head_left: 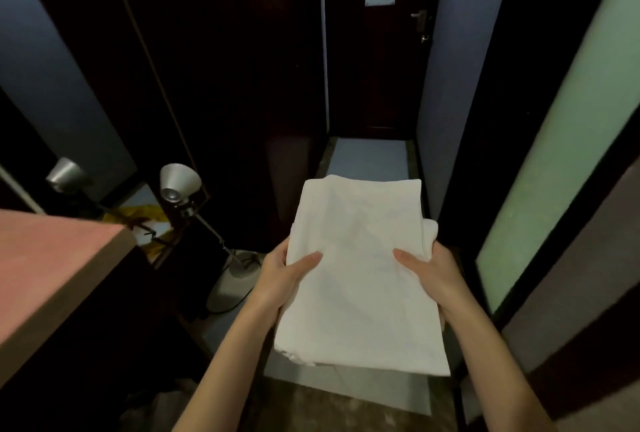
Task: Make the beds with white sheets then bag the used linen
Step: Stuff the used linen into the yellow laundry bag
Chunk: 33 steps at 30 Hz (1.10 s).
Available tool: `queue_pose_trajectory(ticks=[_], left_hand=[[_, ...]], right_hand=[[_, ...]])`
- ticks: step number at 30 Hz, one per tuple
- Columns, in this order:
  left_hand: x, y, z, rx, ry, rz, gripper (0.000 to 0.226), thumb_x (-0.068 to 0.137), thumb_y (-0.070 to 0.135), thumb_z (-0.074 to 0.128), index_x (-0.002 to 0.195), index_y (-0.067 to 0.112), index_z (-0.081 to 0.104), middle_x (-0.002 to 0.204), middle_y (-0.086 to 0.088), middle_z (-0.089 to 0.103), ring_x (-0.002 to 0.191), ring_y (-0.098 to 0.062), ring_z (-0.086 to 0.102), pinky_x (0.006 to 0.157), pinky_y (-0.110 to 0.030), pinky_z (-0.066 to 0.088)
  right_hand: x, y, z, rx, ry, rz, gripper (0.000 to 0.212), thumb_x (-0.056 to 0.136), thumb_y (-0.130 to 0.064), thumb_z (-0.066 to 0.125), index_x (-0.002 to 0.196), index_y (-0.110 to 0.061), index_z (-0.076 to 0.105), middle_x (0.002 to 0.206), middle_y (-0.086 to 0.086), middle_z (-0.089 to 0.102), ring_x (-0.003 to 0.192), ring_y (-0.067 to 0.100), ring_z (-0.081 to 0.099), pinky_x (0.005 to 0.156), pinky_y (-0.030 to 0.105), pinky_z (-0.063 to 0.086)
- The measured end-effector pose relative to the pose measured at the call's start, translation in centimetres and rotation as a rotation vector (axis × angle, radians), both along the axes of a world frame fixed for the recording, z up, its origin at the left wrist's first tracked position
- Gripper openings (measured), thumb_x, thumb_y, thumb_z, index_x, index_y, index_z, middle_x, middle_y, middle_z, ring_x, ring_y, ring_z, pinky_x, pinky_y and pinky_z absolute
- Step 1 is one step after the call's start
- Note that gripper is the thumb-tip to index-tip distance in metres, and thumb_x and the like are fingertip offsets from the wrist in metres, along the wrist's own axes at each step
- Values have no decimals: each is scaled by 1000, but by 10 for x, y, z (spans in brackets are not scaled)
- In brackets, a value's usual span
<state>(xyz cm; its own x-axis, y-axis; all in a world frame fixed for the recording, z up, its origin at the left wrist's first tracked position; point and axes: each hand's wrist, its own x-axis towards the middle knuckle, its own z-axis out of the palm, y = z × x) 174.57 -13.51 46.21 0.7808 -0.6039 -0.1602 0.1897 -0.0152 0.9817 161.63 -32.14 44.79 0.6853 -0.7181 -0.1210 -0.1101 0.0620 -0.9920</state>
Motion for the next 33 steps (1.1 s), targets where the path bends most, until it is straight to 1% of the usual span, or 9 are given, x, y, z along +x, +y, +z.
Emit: queue_pose_trajectory(ticks=[4,8,11,14,17,19,23,28,33], left_hand=[[71,-47,-13,16,11,-3,32,87,6,68,117,16,63,109,-5,73,92,-19,72,68,-25,58],[155,-110,-21,8,-21,34,34,88,9,68,121,17,62,110,-3,72,96,-21,71,82,-35,59],[207,-150,-19,-12,17,47,36,89,8,66,123,14,60,113,-6,71,98,-23,70,84,-38,58],[261,-189,-20,-32,5,90,34,89,6,66,121,15,60,113,-7,71,95,-21,71,78,-31,59],[314,-220,-25,4,15,123,38,88,8,67,124,16,58,114,-4,69,95,-14,69,70,-22,58],[351,-240,-36,45,2,117,41,87,12,69,126,17,57,115,-4,68,97,-15,68,74,-24,59],[430,-284,-61,110,-11,112,38,86,16,71,122,24,58,112,-1,69,100,-19,68,88,-40,56],[532,-335,-96,195,-72,72,38,85,17,71,120,24,59,110,3,69,96,-14,68,78,-30,56],[609,-379,-123,287,-58,69,48,84,19,72,130,18,56,113,2,67,102,-17,66,83,-34,56]], right_hand=[[70,-49,-4,-39,54,7,33,89,-6,65,122,-5,59,108,8,65,97,26,62,85,35,49],[162,-116,-11,-70,69,25,39,89,-11,66,126,-4,56,114,12,65,101,29,62,92,43,50],[221,-158,-7,-57,76,52,36,90,-10,64,125,-7,56,110,9,64,95,24,62,88,39,49],[277,-198,-2,-55,79,98,29,91,-10,63,119,-11,57,105,6,65,89,19,63,84,37,51],[333,-232,-6,-78,107,131,23,92,-10,62,114,-12,56,92,-2,64,79,11,61,65,24,50],[368,-251,-12,-131,134,133,22,92,-12,61,113,-13,54,90,-3,62,76,8,59,60,21,46],[443,-290,-37,-150,176,87,32,90,-15,64,120,-11,53,96,1,61,80,14,60,60,23,45],[533,-330,-70,-154,226,14,41,90,-16,64,128,-6,53,104,5,61,91,22,60,60,24,44],[603,-371,-97,-159,276,9,32,89,-12,64,120,-11,57,101,2,61,89,19,61,70,30,49]])
